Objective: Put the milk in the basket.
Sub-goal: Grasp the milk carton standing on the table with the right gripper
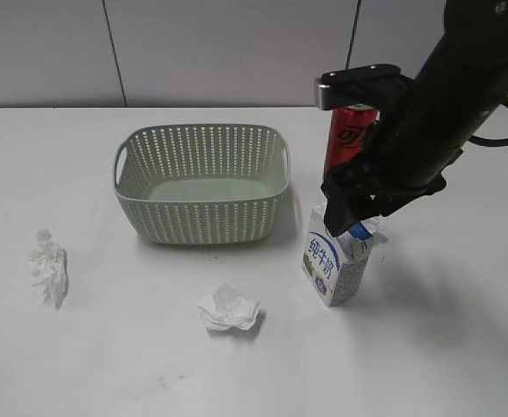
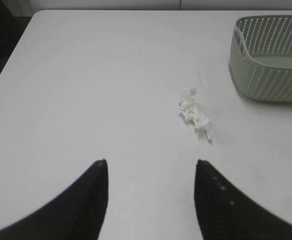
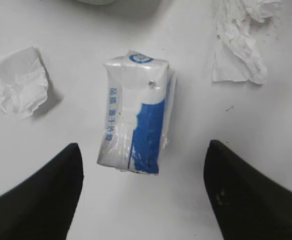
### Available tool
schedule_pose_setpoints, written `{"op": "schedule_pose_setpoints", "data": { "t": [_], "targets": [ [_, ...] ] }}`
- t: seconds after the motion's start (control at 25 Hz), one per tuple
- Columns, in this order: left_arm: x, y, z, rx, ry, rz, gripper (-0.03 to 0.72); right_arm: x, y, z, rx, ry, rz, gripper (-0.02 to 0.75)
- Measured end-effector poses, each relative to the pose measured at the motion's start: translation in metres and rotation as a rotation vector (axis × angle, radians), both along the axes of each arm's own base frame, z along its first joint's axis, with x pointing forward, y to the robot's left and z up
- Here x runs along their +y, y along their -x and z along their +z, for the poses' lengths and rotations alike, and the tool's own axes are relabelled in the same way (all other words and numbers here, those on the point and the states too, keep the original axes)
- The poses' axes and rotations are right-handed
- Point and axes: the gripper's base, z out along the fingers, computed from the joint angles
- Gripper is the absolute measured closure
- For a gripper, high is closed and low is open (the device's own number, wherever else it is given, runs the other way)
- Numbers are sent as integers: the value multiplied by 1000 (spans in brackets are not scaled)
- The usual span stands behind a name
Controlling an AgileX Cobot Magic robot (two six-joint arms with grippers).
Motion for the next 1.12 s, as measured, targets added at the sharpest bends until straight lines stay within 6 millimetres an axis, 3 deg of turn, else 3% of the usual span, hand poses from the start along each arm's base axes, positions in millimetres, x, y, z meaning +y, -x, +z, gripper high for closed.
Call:
{"op": "schedule_pose_setpoints", "data": {
  "t": [0.4, 0.88, 1.12],
  "targets": [
    [0, 0, 0, 0, 0, 0, 263, 14, -27, -33, 62, 61, -1, 142],
    [0, 0, 0, 0, 0, 0, 263, 19, -33, -73, 151, 108, -2, 142],
    [0, 0, 0, 0, 0, 0, 263, 20, -34, -76, 151, 108, -4, 179]
  ]
}}
